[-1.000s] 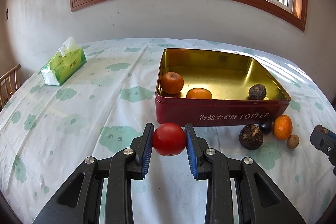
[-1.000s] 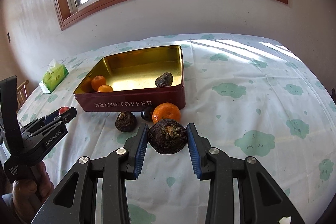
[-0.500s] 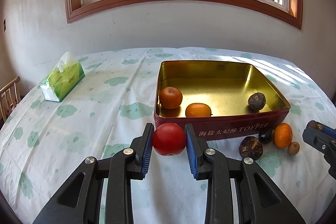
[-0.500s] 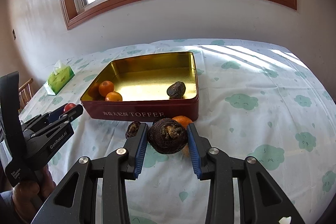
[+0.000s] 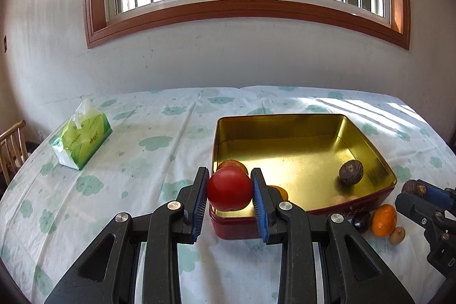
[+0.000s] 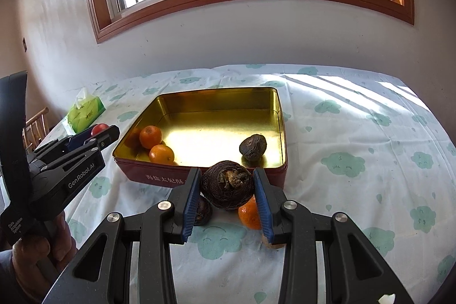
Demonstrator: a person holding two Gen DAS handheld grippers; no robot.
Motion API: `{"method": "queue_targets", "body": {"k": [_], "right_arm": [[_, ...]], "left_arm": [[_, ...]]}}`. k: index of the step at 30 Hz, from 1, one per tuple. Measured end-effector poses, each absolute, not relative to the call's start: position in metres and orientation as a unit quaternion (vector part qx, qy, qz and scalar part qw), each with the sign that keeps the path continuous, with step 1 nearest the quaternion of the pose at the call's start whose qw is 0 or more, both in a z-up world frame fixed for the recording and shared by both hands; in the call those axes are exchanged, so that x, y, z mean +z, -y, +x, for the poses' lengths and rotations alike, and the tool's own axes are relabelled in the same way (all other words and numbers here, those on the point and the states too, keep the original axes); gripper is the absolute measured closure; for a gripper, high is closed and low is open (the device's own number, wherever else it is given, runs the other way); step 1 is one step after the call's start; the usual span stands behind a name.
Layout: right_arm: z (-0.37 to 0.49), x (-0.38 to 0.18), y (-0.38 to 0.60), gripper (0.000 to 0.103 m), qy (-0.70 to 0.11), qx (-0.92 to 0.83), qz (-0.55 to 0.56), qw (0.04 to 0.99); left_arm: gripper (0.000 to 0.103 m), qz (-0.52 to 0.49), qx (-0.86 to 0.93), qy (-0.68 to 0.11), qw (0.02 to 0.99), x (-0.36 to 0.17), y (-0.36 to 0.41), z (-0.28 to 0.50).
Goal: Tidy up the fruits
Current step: 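Carry both fruits over the tin and open both tools to release them inside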
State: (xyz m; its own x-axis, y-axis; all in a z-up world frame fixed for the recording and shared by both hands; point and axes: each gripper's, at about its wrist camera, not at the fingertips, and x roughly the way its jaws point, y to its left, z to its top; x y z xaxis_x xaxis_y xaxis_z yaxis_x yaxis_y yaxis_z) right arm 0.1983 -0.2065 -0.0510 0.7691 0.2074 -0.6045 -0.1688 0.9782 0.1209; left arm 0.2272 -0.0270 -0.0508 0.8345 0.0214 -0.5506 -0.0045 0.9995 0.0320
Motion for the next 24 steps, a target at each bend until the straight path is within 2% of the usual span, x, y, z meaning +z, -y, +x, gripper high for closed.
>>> {"method": "queue_targets", "body": {"k": [24], "right_arm": [[0.249, -0.058, 0.196, 0.069, -0.324, 0.116, 0.032, 0.938]], "left_arm": [[0.072, 0.017, 0.008, -0.287, 0.958, -0.051, 0.028, 0.279]]}}
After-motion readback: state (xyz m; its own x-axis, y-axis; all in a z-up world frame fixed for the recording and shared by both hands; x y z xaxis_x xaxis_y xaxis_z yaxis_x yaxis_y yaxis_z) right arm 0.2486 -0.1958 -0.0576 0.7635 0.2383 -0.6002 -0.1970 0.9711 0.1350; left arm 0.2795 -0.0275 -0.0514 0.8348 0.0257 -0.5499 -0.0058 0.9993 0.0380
